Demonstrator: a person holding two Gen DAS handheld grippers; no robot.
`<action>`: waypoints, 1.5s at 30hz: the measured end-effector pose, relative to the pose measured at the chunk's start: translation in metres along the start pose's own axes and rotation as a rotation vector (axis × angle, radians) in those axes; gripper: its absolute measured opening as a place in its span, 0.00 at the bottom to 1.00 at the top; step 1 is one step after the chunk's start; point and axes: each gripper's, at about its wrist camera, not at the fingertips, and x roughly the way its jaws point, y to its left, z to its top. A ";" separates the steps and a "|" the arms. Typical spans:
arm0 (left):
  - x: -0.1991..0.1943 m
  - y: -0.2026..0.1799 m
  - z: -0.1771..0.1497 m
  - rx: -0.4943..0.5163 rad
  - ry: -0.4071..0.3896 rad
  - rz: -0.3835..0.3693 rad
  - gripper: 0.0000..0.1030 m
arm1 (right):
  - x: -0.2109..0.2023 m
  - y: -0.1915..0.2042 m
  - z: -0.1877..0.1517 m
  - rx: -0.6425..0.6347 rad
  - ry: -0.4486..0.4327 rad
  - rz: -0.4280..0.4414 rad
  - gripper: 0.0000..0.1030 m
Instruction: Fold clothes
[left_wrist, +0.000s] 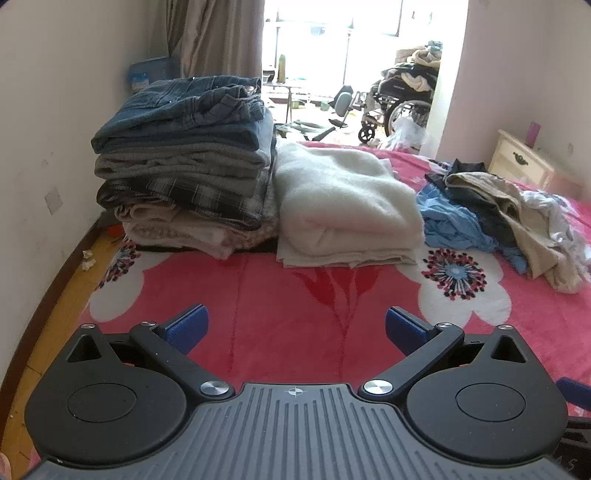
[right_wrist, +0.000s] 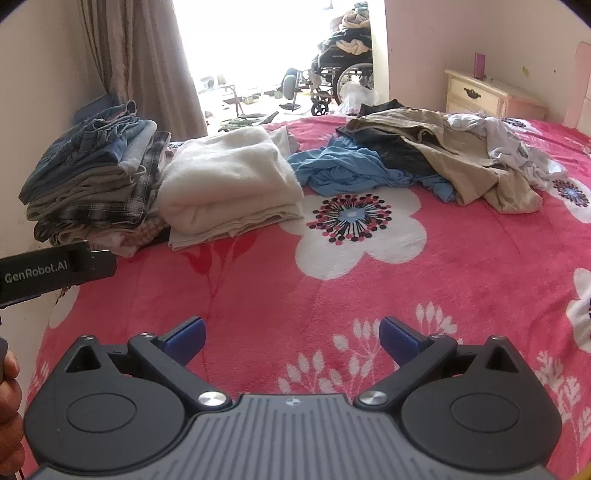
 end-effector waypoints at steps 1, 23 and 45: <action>0.000 0.000 0.000 0.004 -0.008 0.006 1.00 | 0.000 0.001 0.001 -0.001 -0.002 0.000 1.00; 0.006 0.015 0.013 0.012 -0.001 0.050 1.00 | 0.000 0.022 0.022 -0.020 -0.021 0.050 1.00; 0.034 0.027 0.004 0.006 0.080 0.103 1.00 | 0.036 0.051 0.021 -0.105 0.052 0.008 1.00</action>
